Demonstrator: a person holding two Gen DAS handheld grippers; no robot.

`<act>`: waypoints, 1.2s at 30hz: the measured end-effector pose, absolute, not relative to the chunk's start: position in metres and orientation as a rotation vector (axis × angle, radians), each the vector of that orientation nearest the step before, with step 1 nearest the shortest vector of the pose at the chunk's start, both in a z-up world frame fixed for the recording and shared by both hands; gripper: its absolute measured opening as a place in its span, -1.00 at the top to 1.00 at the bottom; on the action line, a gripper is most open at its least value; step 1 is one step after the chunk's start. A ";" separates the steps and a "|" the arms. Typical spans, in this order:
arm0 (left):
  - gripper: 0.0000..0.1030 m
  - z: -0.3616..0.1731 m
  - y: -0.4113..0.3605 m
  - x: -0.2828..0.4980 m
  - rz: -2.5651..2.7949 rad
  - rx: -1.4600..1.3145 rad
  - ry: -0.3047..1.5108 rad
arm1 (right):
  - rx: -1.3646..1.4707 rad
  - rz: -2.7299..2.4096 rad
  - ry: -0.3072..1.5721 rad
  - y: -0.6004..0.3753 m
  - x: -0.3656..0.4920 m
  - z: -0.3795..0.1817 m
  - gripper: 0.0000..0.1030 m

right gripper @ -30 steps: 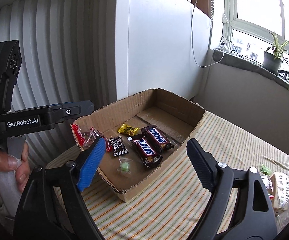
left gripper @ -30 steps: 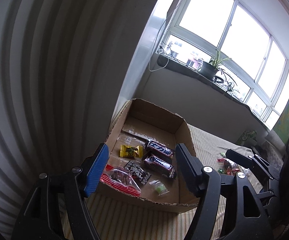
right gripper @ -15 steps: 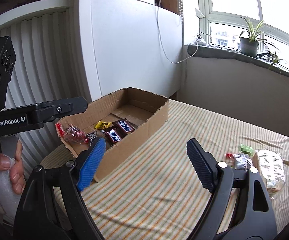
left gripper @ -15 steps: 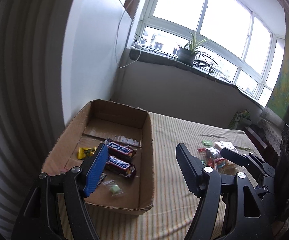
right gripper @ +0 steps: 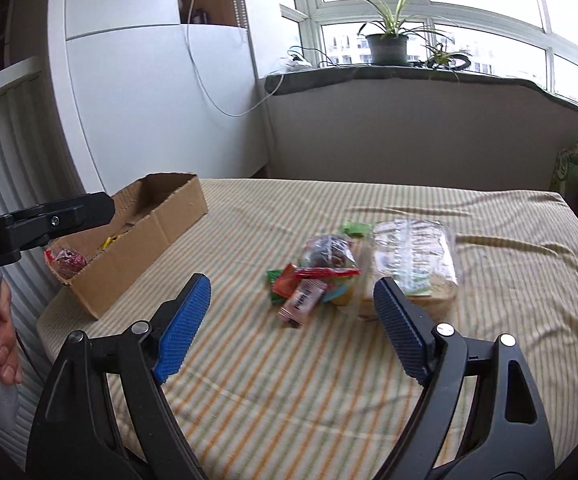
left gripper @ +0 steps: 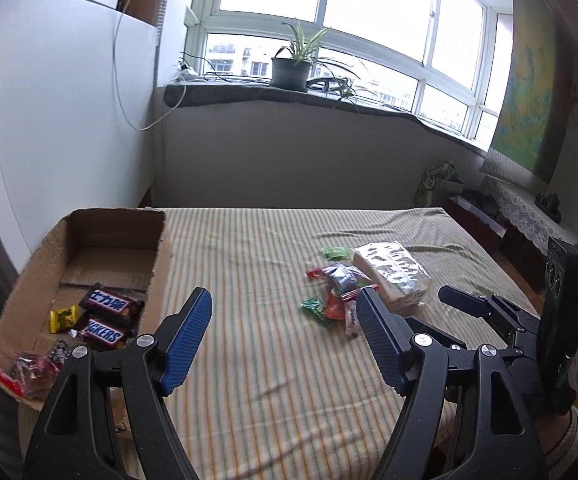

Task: Organize snacks
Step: 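Move both tools back to the remaining snacks on the bed, then grasp the pink wrapped bar with the right tool while the left tool grasps the green packet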

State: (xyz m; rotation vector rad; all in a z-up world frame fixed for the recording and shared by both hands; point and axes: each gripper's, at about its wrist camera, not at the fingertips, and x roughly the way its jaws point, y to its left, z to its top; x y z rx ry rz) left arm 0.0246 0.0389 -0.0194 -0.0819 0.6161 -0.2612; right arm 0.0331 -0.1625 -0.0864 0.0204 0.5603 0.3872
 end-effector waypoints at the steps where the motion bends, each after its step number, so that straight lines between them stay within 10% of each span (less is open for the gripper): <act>1: -0.45 -0.020 0.035 0.025 -0.269 -0.079 0.620 | 0.026 0.378 0.566 -0.167 0.033 -0.088 -0.67; 21: -0.45 -0.061 0.053 0.027 -0.295 -0.170 0.699 | 0.090 0.429 0.799 -0.151 0.073 -0.132 -0.65; 31: -0.45 -0.088 0.056 0.046 -0.338 -0.232 0.773 | 0.058 0.412 0.869 -0.130 0.113 -0.142 0.61; 36: -0.46 -0.092 0.041 0.064 -0.349 -0.201 0.800 | 0.045 0.425 0.876 -0.135 0.109 -0.146 0.61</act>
